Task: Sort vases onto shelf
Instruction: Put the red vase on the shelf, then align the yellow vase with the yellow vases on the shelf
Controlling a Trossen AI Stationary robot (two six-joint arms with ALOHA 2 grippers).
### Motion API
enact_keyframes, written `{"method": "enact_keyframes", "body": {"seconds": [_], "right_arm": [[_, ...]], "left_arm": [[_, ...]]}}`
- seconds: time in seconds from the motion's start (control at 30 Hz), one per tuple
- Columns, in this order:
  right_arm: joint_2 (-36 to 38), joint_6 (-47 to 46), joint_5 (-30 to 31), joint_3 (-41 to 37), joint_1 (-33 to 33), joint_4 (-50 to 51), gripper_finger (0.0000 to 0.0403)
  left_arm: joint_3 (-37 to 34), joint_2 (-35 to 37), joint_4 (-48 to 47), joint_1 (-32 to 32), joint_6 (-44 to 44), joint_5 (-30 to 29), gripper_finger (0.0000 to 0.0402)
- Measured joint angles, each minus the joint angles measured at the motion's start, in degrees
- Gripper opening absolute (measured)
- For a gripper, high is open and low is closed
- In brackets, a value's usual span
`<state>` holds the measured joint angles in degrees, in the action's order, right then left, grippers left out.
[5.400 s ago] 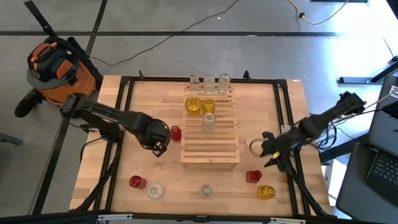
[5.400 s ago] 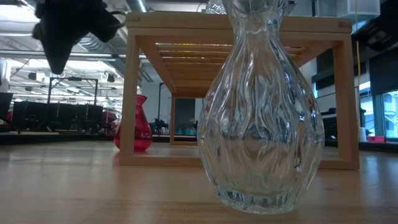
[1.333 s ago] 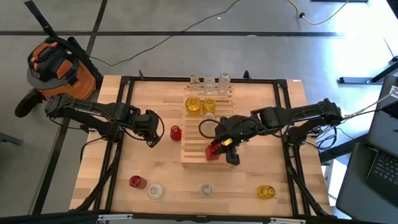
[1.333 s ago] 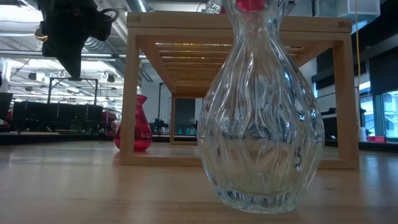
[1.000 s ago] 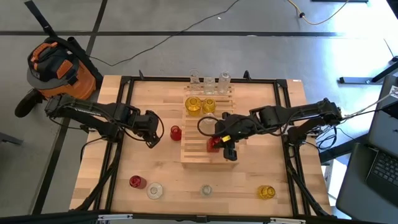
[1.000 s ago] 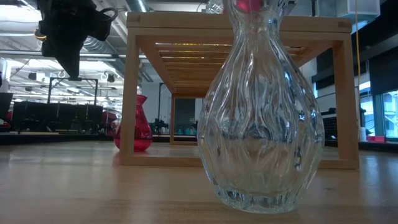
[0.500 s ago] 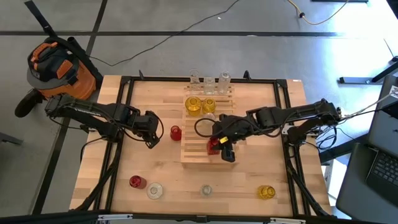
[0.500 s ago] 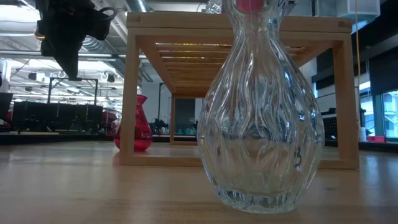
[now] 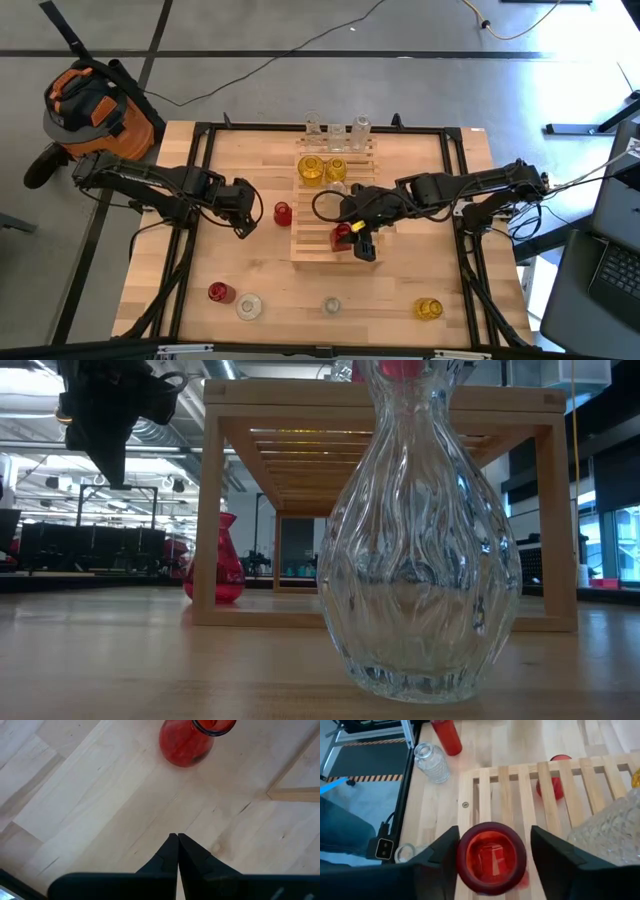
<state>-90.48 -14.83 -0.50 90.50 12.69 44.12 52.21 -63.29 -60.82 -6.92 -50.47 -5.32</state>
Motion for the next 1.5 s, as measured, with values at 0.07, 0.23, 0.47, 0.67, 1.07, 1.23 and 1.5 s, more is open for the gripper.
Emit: {"method": "enact_keyframes", "body": {"seconds": [0.07,0.23,0.47,0.67,1.07,1.23,1.5], "right_arm": [[0.00,-0.62,0.09,0.00,0.01,0.00,0.0206],[0.00,-1.48,1.51,0.00,0.04,-0.59,0.0205],[0.51,-2.03,1.33,-0.02,0.04,-0.63,0.0195],[4.56,-1.38,1.75,-0.02,0.02,-0.72,0.0195],[11.91,-7.78,-4.16,-0.63,5.97,31.07,0.0195],[14.15,-16.29,-5.58,-6.78,16.97,32.63,0.0195],[17.99,-39.37,-3.54,-19.85,34.91,18.89,0.0195]], "left_arm": [[0.00,0.00,0.00,0.00,0.04,-0.04,0.0000],[0.00,0.00,0.00,0.00,0.06,-0.07,0.0000],[0.00,0.00,-0.02,0.00,0.08,-0.04,0.0000],[0.00,0.00,-0.01,0.00,0.83,-0.26,0.0000],[0.00,0.00,0.00,0.00,1.14,-1.08,0.0000],[0.00,0.00,-0.02,0.04,1.15,-2.66,0.0000],[0.00,0.00,0.00,0.04,1.15,-3.19,0.0000]]}}
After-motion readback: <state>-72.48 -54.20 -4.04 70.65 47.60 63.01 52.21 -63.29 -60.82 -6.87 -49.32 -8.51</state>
